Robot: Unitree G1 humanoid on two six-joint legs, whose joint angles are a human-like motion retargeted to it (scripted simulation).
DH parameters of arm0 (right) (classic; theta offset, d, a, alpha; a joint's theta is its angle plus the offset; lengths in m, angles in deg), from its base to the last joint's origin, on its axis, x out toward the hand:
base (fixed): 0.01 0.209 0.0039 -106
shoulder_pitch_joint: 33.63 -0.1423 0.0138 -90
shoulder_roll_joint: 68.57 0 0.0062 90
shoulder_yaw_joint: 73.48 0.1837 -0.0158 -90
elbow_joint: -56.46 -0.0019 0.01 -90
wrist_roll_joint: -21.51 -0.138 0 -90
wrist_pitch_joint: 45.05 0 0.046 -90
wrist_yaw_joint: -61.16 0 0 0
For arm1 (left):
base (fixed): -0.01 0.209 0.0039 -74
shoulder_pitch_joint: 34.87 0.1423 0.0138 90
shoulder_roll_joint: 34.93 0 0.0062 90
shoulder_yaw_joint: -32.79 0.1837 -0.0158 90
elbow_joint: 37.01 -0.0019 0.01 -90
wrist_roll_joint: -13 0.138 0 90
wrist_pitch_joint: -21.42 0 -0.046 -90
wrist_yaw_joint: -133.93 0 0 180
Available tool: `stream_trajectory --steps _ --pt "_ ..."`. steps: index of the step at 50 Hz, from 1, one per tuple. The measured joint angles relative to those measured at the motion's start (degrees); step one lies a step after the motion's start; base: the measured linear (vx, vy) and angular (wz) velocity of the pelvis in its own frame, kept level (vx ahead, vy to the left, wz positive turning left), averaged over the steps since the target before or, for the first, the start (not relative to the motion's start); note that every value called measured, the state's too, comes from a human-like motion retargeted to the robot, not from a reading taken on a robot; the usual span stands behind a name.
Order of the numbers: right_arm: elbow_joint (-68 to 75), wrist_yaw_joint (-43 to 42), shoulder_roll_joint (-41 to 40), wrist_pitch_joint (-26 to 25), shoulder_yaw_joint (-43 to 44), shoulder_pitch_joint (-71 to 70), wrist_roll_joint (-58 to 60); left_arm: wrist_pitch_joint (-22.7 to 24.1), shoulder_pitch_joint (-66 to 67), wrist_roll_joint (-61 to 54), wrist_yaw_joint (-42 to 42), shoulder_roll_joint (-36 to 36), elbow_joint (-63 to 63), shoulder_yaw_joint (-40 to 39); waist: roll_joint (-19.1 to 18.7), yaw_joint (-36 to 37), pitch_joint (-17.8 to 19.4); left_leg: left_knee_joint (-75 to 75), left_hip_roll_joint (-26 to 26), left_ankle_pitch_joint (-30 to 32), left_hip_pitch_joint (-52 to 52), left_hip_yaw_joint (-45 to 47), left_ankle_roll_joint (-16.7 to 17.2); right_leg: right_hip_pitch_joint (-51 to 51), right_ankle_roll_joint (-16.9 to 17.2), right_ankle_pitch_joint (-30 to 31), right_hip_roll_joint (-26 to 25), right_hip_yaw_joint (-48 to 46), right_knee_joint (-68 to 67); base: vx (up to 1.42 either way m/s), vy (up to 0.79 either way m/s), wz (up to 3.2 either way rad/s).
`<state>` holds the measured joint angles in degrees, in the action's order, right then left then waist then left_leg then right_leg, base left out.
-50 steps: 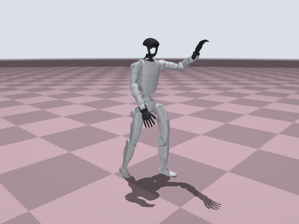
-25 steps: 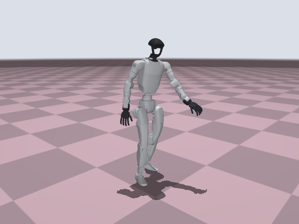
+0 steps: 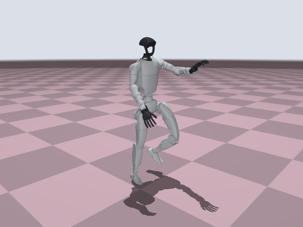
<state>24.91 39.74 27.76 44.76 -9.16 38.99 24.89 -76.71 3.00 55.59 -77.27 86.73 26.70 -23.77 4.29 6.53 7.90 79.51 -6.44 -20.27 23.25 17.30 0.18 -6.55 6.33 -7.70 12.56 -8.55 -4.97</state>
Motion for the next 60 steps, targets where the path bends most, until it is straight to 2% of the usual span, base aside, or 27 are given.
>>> stream_trajectory --steps 5,10,12,15,18,20,22,25,27,29,33,37,40,42,45,47,50,53,55,58,60 --pt "-1.1 2.7 -0.3 -0.7 -1.9 -4.0 1.6 -2.8 -8.7 1.4 -0.7 5.0 7.4 -5.4 0.3 2.4 0.3 -11.5 -1.1 -0.4 3.1 1.8 1.2 -1.9 1.1 -2.4 0.0 1.0 -1.4 0.41 0.06 -0.26" --pt "-2.7 6.0 0.1 -0.9 -4.4 -4.3 3.9 -5.3 -16.5 0.8 -1.7 7.1 8.4 -6.9 -0.3 3.4 0.7 -41.7 -1.7 1.2 -3.1 6.4 0.8 -3.8 2.8 -4.6 -0.6 1.4 -3.0 0.45 0.13 -0.19" --pt "-3.1 7.0 0.5 -0.6 -5.1 -3.5 5.1 -5.3 -19.0 0.0 -2.7 7.4 7.4 -6.4 -0.7 3.7 1.5 -57.4 -0.3 5.0 -8.5 7.9 1.6 -4.9 3.3 -5.7 -0.9 1.6 -4.0 0.49 0.2 -0.26" --pt "-2.9 7.8 0.2 -0.1 -5.6 -0.5 6.5 -4.7 -20.9 -0.6 -3.4 6.5 4.4 -5.1 -1.8 3.6 2.1 -72.8 0.7 15.2 -14.9 6.4 2.8 -6.6 2.5 -6.8 -2.4 2.0 -6.5 0.5 0.23 -0.19" --pt "-1.1 7.5 -1.1 -0.3 -4.4 3.9 7.2 -4.5 -19.4 -0.8 -2.0 3.5 -1.2 -4.2 -1.9 2.2 2.7 -75.4 1.0 18.3 -18.6 4.5 2.5 -6.7 -0.3 -5.2 -2.7 1.7 -12.1 0.5 0.26 0.15" --pt "0.6 7.4 -2.1 -0.2 -2.7 7.1 7.3 -4.2 -16.9 -0.9 -0.1 0.4 -7.0 -3.7 -2.2 0.7 3.7 -75.1 0.9 16.5 -21.4 3.6 2.8 -5.5 -3.9 -2.3 -2.7 0.9 -19.1 0.49 0.28 0.41" --pt "2.1 7.8 -3.0 0.4 -0.9 10.5 7.1 -3.4 -13.9 -0.3 2.9 -3.4 -14.9 -2.8 -3.1 -1.1 4.6 -75.1 0.2 14.8 -24.0 2.7 3.5 -1.8 -8.9 -0.5 -2.8 -0.4 -30.1 0.45 0.26 0.47" --pt "3.5 8.2 -4.0 2.0 0.9 14.9 6.3 -2.4 -9.3 2.4 7.1 -8.4 -27.7 -0.4 -3.8 -4.1 5.2 -75.6 -0.7 13.3 -26.2 1.5 4.3 7.1 -15.6 -4.2 -2.0 -2.7 -48.7 0.4 0.21 0.41" --pt "4.4 7.2 -4.4 3.5 1.3 17.1 5.9 -1.7 -6.1 4.5 8.0 -11.0 -35.9 2.3 -3.9 -6.3 5.5 -75.6 -1.1 12.4 -26.8 0.8 4.5 12.8 -17.7 -8.8 -1.4 -4.0 -58.2 0.37 0.15 0.35" --pt "5.6 5.9 -4.7 4.7 1.9 18.9 5.9 -1.3 -2.5 6.2 8.1 -13.3 -43.0 4.7 -3.8 -8.4 6.1 -75.5 -1.3 11.4 -27.7 0.2 4.5 17.5 -18.2 -11.5 -1.6 -4.7 -64.3 0.36 0.12 0.3" --pt "8.6 5.8 -4.9 5.8 4.8 21.6 6.4 -1.7 3.7 9.7 8.5 -17.8 -53.7 5.4 -3.1 -11.3 6.7 -75.2 -1.1 9.9 -28.7 -0.5 4.4 25.5 -17.4 -13.4 -2.1 -6.4 -67.7 0.35 0.08 0.18" --pt "10.7 7.6 -3.5 6.0 7.6 23.5 7.3 -2.2 7.8 12.6 8.7 -19.8 -56.0 2.6 -2.8 -12.1 6.8 -74.9 -0.8 8.4 -29.4 -0.6 5.5 29.2 -15.6 -13.4 -1.9 -9.7 -59.2 0.36 0.04 0.1" --pt "11.1 7.8 -1.5 5.9 8.5 24.6 8.4 -1.3 9.6 11.7 7.4 -20.0 -54.3 3.2 -2.6 -12.4 6.9 -74.2 0.0 6.8 -30.3 -1.2 6.3 27.9 -11.1 -10.7 -2.8 -11.0 -43.7 0.41 0.0 0.29" --pt "11.1 7.4 -0.3 5.4 9.2 25.0 9.4 -0.5 10.1 10.1 6.1 -19.6 -52.7 4.2 -2.1 -12.8 7.0 -73.5 1.1 5.3 -31.4 -2.0 6.5 24.3 -6.6 -7.3 -3.7 -11.2 -29.3 0.47 -0.05 0.46" --pt "11.1 7.1 1.1 4.0 10.4 24.7 11.1 0.6 10.6 8.6 5.0 -17.9 -49.4 4.9 -0.5 -13.0 6.8 -71.7 3.5 2.9 -33.5 -3.1 6.1 17.8 0.1 0.4 -4.6 -9.5 -9.4 0.52 -0.1 0.34" --pt "11.1 7.2 1.7 2.9 11.1 23.5 11.7 1.3 11.3 8.4 5.1 -15.6 -45.5 3.9 0.3 -12.1 6.0 -68.9 4.7 2.0 -33.8 -2.7 5.1 14.9 1.8 6.2 -4.7 -7.4 -2.3 0.52 -0.12 -0.07" --pt "11.2 6.1 2.3 1.5 11.1 20.4 10.9 2.3 13.3 7.1 5.2 -10.7 -37.0 1.8 0.4 -9.5 4.6 -59.8 4.5 3.2 -31.9 -0.6 3.1 11.9 0.3 9.7 -4.4 -5.2 0.6 0.51 -0.14 -0.49" --pt "9.9 3.4 2.4 0.8 9.1 16.6 8.5 3.2 15.3 3.9 3.9 -4.5 -26.6 0.6 0.3 -6.5 3.6 -41.9 2.3 9.6 -25.3 -0.3 1.1 9.5 -0.8 6.8 -3.9 -3.1 -0.8 0.49 -0.14 -0.69" --pt "7.9 1.4 2.3 1.0 7.4 14.0 6.6 3.4 15.7 1.8 1.9 0.0 -19.6 0.1 0.0 -4.4 2.7 -29.0 1.3 13.0 -18.9 -2.4 1.3 7.8 -1.0 5.2 -3.8 -1.8 -0.8 0.46 -0.1 -0.66" --pt "3.7 -0.2 2.2 1.6 5.1 10.0 4.6 2.7 13.9 0.9 -1.6 6.5 -9.7 -2.3 0.3 -1.3 1.6 -13.7 1.3 10.9 -10.4 -4.4 2.6 4.9 -0.8 4.0 -3.1 0.0 0.7 0.43 -0.05 -0.56" --pt "1.0 -0.2 2.1 1.8 3.8 6.8 4.2 1.8 11.6 1.3 -3.1 10.1 -3.7 -5.2 0.7 0.6 1.5 -6.7 0.4 8.4 -6.1 -3.5 2.2 3.3 -0.8 3.0 -2.3 1.1 1.3 0.4 -0.01 -0.49"
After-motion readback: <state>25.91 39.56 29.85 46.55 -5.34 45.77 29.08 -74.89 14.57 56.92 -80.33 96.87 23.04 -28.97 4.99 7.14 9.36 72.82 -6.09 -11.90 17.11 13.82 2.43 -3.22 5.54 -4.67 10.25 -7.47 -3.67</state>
